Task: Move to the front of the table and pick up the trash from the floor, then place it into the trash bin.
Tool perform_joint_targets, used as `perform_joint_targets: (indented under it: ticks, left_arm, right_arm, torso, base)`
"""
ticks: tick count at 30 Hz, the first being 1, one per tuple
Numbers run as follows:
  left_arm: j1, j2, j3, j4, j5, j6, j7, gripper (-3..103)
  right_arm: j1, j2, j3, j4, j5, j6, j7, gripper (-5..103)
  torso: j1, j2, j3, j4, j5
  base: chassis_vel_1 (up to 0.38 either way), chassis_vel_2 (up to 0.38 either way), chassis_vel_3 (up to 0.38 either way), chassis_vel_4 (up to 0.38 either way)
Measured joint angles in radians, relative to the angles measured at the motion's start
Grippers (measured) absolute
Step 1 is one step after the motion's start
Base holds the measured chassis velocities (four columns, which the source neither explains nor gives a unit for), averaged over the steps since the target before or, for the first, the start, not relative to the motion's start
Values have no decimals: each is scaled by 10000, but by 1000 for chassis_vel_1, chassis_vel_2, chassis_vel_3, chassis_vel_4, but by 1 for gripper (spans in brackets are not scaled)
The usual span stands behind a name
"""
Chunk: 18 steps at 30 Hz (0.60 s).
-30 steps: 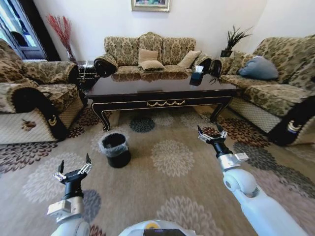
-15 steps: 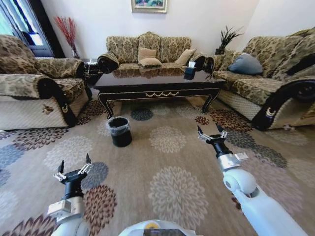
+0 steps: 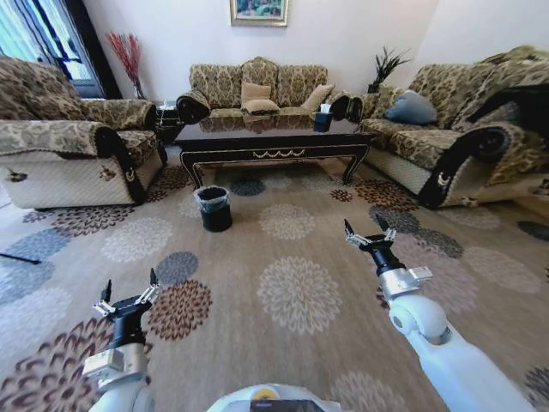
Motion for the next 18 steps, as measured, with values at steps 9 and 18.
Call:
perform_joint_targets:
  ticks: [9, 18]
  left_arm:
    - [4, 0, -2, 0, 0, 0, -3, 100]
    - [-3, 0, 2, -1, 0, 0, -1, 100]
  right_arm:
    - [-2, 1, -1, 1, 0, 0, -1, 100]
    - [2, 0, 0, 0, 0, 0, -1, 100]
  torso:
    - [-2, 1, -5, -3, -1]
    - [2, -2, 4, 3, -1]
  base:
    - [339, -262, -368, 245]
    - [2, -27, 19, 37]
